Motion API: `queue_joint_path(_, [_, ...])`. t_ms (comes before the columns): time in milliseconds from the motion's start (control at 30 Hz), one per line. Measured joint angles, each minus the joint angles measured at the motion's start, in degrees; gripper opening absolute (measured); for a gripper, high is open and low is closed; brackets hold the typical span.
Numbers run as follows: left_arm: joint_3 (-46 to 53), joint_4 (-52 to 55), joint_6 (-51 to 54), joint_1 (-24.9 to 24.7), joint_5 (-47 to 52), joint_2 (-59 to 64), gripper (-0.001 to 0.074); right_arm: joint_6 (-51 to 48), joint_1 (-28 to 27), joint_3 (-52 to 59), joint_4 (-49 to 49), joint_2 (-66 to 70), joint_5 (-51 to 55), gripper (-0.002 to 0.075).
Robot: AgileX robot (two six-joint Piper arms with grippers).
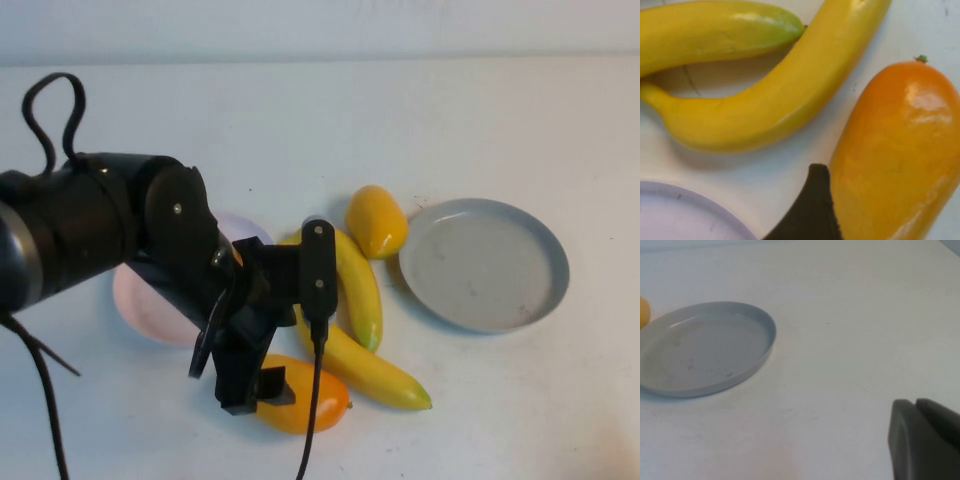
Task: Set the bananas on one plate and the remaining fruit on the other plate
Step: Put one type of fruit in the left plate
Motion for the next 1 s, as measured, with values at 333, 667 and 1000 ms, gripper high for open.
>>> queue_joint_path(333, [-0.03, 1.97, 5.75, 0.0, -3.99, 3.67, 0.0668, 0.0, 0.0, 0.0, 0.0, 0.0, 0.0, -0.0017])
queue_joint_path(667, [-0.35, 2.06, 12.04, 0.0, -4.64, 8.44, 0.0668, 0.0, 0.0, 0.0, 0.0, 0.0, 0.0, -0.0017])
queue_joint_path(1000, [-0.46, 2.06, 12.31, 0.0, -5.4, 10.53, 0.0653, 0.0, 0.0, 0.0, 0.0, 0.0, 0.0, -0.0017])
